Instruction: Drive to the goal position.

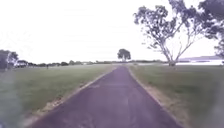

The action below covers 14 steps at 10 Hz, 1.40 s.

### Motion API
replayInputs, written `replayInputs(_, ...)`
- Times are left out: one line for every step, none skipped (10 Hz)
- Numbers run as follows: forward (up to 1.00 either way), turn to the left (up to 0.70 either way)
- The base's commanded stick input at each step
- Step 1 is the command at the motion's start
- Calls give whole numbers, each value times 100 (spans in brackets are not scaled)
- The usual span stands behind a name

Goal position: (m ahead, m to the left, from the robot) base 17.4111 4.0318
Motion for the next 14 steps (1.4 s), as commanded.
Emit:
replayInputs(26,0)
replayInputs(0,0)
replayInputs(0,0)
replayInputs(0,0)
replayInputs(0,0)
replayInputs(0,0)
replayInputs(0,0)
replayInputs(0,0)
replayInputs(0,0)
replayInputs(0,0)
replayInputs(23,0)
replayInputs(55,0)
replayInputs(70,0)
replayInputs(70,0)
